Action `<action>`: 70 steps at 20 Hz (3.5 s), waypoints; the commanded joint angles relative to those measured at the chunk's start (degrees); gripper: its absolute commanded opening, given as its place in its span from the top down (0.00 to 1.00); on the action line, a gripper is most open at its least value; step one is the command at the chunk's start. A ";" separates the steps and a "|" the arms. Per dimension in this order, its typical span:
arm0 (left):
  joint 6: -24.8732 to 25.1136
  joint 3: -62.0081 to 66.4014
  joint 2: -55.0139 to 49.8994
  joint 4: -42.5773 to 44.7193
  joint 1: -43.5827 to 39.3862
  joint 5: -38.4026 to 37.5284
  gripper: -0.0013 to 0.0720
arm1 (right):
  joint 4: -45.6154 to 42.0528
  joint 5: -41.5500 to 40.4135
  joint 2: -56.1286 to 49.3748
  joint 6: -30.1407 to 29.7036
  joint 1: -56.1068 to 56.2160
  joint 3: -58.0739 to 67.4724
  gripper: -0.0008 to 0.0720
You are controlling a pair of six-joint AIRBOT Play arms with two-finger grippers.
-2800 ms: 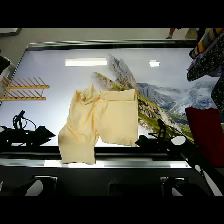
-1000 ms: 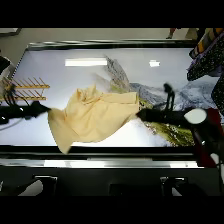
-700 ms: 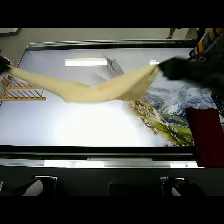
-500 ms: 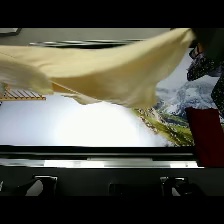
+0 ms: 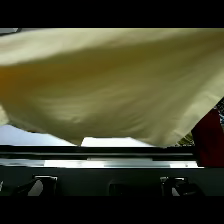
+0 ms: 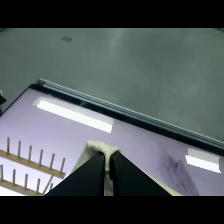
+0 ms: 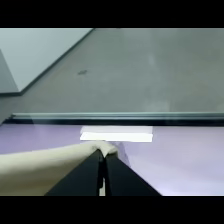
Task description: Fold the clothes and pants, and hang the long-sleeved shirts on hangers.
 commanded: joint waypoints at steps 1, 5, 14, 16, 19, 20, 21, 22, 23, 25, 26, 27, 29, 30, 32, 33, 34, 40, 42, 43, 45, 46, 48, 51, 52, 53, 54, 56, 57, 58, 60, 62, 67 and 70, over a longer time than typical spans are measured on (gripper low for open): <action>4.13 -3.56 -6.93 -3.41 -0.07 -2.89 0.96 | -4.63 4.09 -6.45 -1.05 -0.04 -1.31 0.95; 8.09 -10.29 -23.56 -4.13 -5.42 -1.14 0.96 | -3.41 2.23 -20.83 -1.36 -0.02 -9.68 0.95; 9.40 -6.25 -64.59 -3.23 -18.25 13.29 0.96 | -1.97 -19.98 -54.80 -1.18 -0.04 -13.46 0.95; 9.27 -4.00 -67.91 -3.23 -19.28 14.01 0.96 | -0.09 -22.43 -58.36 -1.16 -0.04 -13.46 0.95; 7.85 -2.12 -69.83 -3.52 -19.91 13.90 0.96 | 3.19 -22.86 -60.83 -0.74 -0.04 -13.22 0.95; 7.87 -1.90 -69.66 -3.93 -19.89 13.40 0.94 | 4.87 -22.58 -60.85 -0.96 -0.22 -13.22 0.95; 7.89 -0.87 -69.51 -3.93 -19.61 11.85 0.78 | 8.07 -21.20 -60.74 -1.84 -0.85 -12.74 0.95; 7.89 0.81 -69.37 -4.07 -19.08 9.57 0.55 | 11.47 -18.93 -60.63 -3.58 -1.97 -11.78 0.94; 7.89 3.19 -69.09 -4.15 -18.21 6.32 0.44 | 15.23 -15.89 -60.24 -5.97 -3.80 -10.62 0.86; 7.89 5.73 -66.53 -4.17 -15.74 1.11 0.44 | 21.35 -8.74 -58.14 -9.84 -8.83 -9.09 0.58; 7.96 5.64 -64.30 -4.15 -14.29 -1.16 0.44 | 23.50 -4.57 -56.68 -11.61 -11.69 -8.85 0.48; 8.15 5.60 -62.10 -4.15 -12.74 -3.96 0.44 | 24.20 0.52 -54.99 -13.16 -14.86 -8.83 0.41; 10.29 4.09 -56.96 -4.28 -9.53 -9.55 0.44 | 24.15 12.28 -52.37 -17.14 -21.16 -8.85 0.41; 10.67 1.92 -53.90 -4.79 -7.69 -11.21 0.44 | 24.24 18.21 -51.60 -18.99 -24.44 -9.01 0.41; 10.73 -5.09 -47.23 -6.12 -3.96 -11.39 0.44 | 28.89 20.70 -48.85 -18.82 -30.51 -13.09 0.41; 10.71 -9.81 -43.52 -6.32 -2.03 -11.32 0.44 | 29.94 22.10 -46.90 -20.72 -32.70 -16.83 0.41; 10.69 -14.71 -40.04 -6.80 -0.09 -11.10 0.44 | 30.03 21.68 -44.19 -20.81 -34.53 -22.01 0.41; 10.67 -44.37 -22.47 -9.31 7.67 -5.38 0.44 | 24.00 15.91 -30.77 -24.37 -37.11 -51.89 0.41; 10.71 -48.89 -20.09 -9.29 7.85 -4.09 0.44 | 23.47 13.03 -28.94 -25.53 -37.09 -57.66 0.41; 10.69 -50.40 -19.63 -9.29 7.85 -3.72 0.44 | 23.41 12.33 -28.59 -26.77 -37.09 -60.22 0.41; 10.71 -51.95 -19.58 -9.27 7.85 -3.58 0.46 | 23.28 11.43 -28.61 -28.61 -37.09 -65.13 0.41; 10.71 -52.30 -19.58 -9.27 7.85 -3.58 0.46 | 23.28 10.95 -28.61 -29.24 -37.09 -67.25 0.41; 10.71 -52.43 -19.58 -9.29 7.85 -3.58 0.46 | 23.32 9.86 -28.61 -30.64 -37.09 -71.23 0.41; 10.71 -52.43 -19.58 -9.27 7.85 -3.58 0.46 | 24.55 9.25 -28.61 -33.59 -37.09 -75.25 0.41; 10.71 -52.43 -19.58 -9.27 7.85 -3.58 0.46 | 25.27 9.22 -28.61 -34.42 -37.09 -76.00 0.41; 10.73 -52.43 -19.58 -9.27 7.85 -3.58 0.46 | 25.83 9.07 -28.61 -34.93 -37.09 -76.56 0.41; 10.73 -52.43 -19.58 -9.27 7.85 -3.58 0.46 | 26.56 8.85 -28.61 -35.39 -37.09 -76.96 0.41; 10.75 -52.43 -19.58 -9.27 7.82 -3.58 0.46 | 28.83 8.11 -28.61 -35.80 -37.09 -77.66 0.41; 10.93 -52.43 -19.58 -9.27 7.85 -3.58 0.46 | 30.49 7.80 -28.61 -36.61 -37.09 -78.18 0.41; 10.93 -52.43 -19.58 -9.27 7.85 -3.58 0.46 | 31.19 7.32 -28.61 -36.76 -36.98 -78.84 0.42; 10.97 -52.46 -19.61 -9.27 7.85 -3.58 0.46 | 31.28 7.15 -28.61 -36.52 -36.98 -79.71 0.52; 12.22 -52.46 -19.58 -9.29 7.85 -3.61 0.46 | 31.56 7.52 -28.46 -36.87 -36.98 -79.67 0.77; 14.69 -58.93 -19.17 -9.92 9.57 -1.51 0.46 | 31.78 7.69 -25.66 -37.42 -37.00 -79.47 0.95; 16.55 -66.73 -19.17 -11.21 12.35 0.04 0.46 | 31.76 7.65 -21.86 -37.38 -37.00 -79.47 0.95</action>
